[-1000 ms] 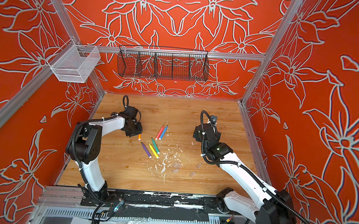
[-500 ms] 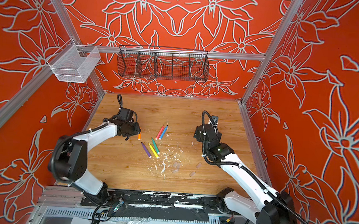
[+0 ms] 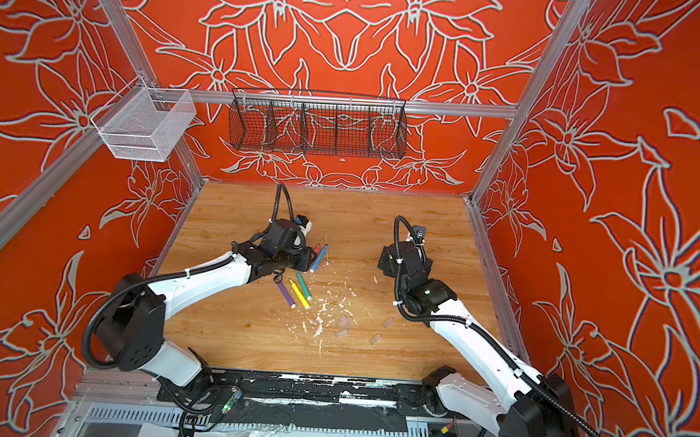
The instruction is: Insert the pens into the pen caps
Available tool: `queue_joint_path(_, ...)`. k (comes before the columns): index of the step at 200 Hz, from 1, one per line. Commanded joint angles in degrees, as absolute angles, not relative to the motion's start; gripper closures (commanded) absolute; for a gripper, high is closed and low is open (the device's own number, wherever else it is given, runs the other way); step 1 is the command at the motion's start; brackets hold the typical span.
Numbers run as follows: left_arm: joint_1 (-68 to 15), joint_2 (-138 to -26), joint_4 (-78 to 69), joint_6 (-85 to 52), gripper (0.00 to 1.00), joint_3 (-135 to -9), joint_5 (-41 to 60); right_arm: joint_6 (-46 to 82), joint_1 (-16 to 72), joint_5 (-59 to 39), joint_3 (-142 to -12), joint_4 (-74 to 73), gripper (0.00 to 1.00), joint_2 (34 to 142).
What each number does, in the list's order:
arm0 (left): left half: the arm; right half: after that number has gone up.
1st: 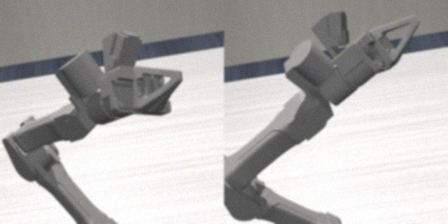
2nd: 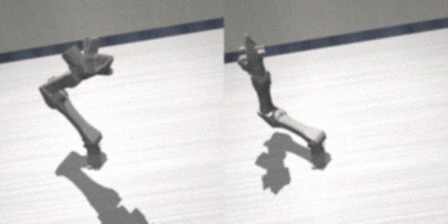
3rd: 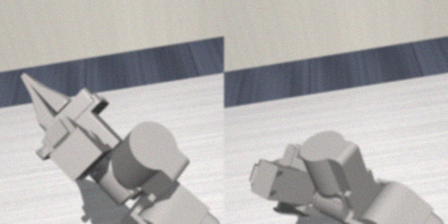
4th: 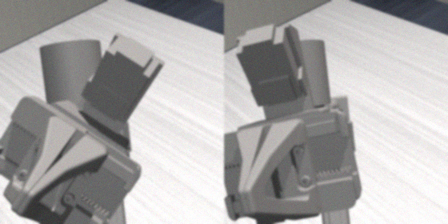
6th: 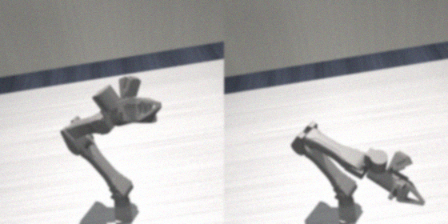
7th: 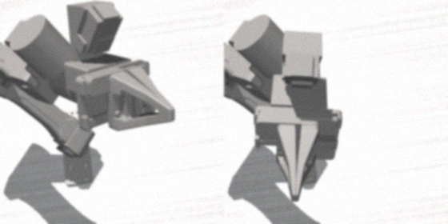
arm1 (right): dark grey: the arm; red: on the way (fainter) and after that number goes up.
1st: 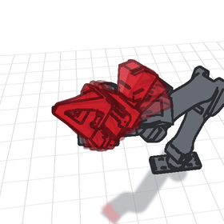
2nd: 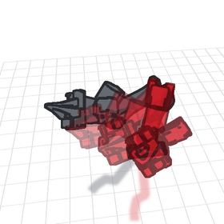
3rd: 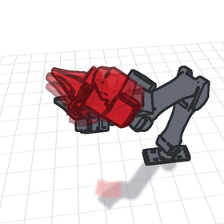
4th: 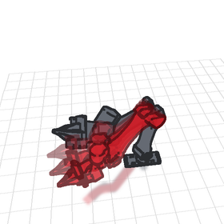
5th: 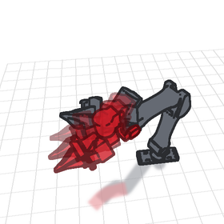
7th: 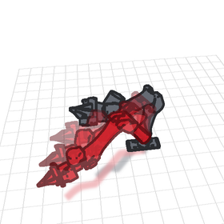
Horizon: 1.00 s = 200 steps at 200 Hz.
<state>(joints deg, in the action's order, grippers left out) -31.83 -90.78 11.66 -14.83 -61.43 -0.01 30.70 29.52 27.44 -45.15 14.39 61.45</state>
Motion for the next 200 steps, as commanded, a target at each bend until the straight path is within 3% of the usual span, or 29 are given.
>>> queue_joint_path(1,-32.43,-94.15,16.47,-13.36,0.63,-65.34,-0.33,31.42,29.05,27.24,-44.65,14.24,0.09,62.03)
queue_joint_path(45,-32.43,-100.52,21.49,-13.96,0.66,-70.64,0.95,31.45,28.85,26.87,-44.85,14.37,0.09,62.31)
queue_joint_path(75,-32.43,-105.30,25.05,-14.14,0.75,-74.59,2.26,31.51,28.75,26.28,-45.24,14.61,0.09,62.82)
queue_joint_path(200,-32.28,-115.44,34.21,-14.84,0.72,-83.82,-4.06,31.99,28.45,25.19,-45.40,14.77,0.09,63.30)
